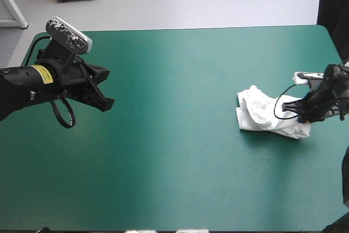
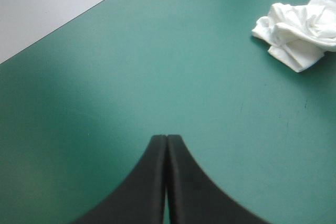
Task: Fold the cloth
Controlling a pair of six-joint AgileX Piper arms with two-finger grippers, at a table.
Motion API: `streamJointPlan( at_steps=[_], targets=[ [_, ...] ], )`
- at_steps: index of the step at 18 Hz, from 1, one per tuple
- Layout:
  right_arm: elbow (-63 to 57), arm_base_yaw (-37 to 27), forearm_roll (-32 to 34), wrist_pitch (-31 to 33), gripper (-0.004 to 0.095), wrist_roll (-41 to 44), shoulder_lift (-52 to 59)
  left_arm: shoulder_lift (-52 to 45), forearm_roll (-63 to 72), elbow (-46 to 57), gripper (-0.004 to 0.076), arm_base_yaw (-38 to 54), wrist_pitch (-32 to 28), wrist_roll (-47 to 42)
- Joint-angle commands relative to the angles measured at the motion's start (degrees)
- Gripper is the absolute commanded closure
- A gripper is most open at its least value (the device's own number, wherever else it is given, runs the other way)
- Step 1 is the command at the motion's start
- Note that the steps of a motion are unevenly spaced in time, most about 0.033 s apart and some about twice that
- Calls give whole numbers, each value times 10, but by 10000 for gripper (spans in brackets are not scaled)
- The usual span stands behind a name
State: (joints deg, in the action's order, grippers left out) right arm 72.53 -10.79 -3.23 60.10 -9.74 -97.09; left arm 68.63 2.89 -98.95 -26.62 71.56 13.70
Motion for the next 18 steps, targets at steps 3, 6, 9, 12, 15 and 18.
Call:
streamJointPlan(
  at_steps=[3, 6, 9, 12, 15, 18],
  targets=[
    [-81, -113, 32, -37, 908, -7, 93, -9, 15, -12, 734, 0, -25, -4],
    [-102, -149, 32, -46, 908, -9, 110, -9, 21, -12, 734, 0, -25, -3],
    [-105, -159, 37, -48, 908, -8, 117, -9, 26, -12, 734, 0, -25, -3],
    [-105, -159, 62, -45, 897, 23, 118, -10, 37, -12, 734, 0, -25, 10],
    [-105, -159, 64, -43, 749, 21, 124, -10, 37, -12, 734, 0, -25, 10],
    [-96, -158, 61, -38, 493, 21, 133, -10, 36, -12, 734, 0, -25, 10]
  ],
)
